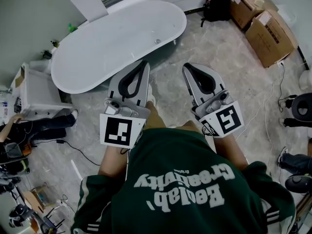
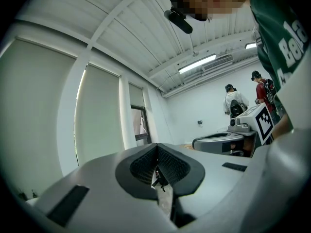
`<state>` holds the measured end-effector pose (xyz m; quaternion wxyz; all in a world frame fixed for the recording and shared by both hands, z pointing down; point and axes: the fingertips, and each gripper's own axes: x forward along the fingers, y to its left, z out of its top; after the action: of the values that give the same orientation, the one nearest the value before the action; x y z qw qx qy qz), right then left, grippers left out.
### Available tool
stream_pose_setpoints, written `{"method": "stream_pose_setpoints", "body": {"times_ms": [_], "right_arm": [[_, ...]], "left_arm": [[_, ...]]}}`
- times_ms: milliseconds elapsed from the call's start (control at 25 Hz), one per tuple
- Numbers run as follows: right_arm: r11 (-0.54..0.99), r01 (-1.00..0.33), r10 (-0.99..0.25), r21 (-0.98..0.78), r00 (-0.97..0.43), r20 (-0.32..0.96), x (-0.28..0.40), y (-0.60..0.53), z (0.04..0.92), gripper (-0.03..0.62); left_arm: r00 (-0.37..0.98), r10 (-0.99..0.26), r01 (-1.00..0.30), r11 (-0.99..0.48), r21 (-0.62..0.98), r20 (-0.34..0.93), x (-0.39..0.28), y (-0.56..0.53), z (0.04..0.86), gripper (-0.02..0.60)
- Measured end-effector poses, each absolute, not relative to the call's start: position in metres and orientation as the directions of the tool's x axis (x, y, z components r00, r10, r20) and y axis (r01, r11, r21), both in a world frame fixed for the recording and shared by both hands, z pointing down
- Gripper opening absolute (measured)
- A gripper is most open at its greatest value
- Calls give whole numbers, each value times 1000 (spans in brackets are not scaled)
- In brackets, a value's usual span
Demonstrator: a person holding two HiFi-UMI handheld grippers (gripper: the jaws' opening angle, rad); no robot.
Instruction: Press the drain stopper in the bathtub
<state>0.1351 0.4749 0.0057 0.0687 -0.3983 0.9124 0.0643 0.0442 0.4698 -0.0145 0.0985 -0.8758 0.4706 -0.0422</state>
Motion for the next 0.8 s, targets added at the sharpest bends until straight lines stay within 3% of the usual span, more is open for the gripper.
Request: {"method": "stream_pose_setpoints", "body": {"times_ms": [800], "right_arm": [[590,-803,-787,79,-595,-163,97,329,12,11]], "left_arm": [[599,-800,-786,-587,-195,-6,-4,306,-3,8]]}}
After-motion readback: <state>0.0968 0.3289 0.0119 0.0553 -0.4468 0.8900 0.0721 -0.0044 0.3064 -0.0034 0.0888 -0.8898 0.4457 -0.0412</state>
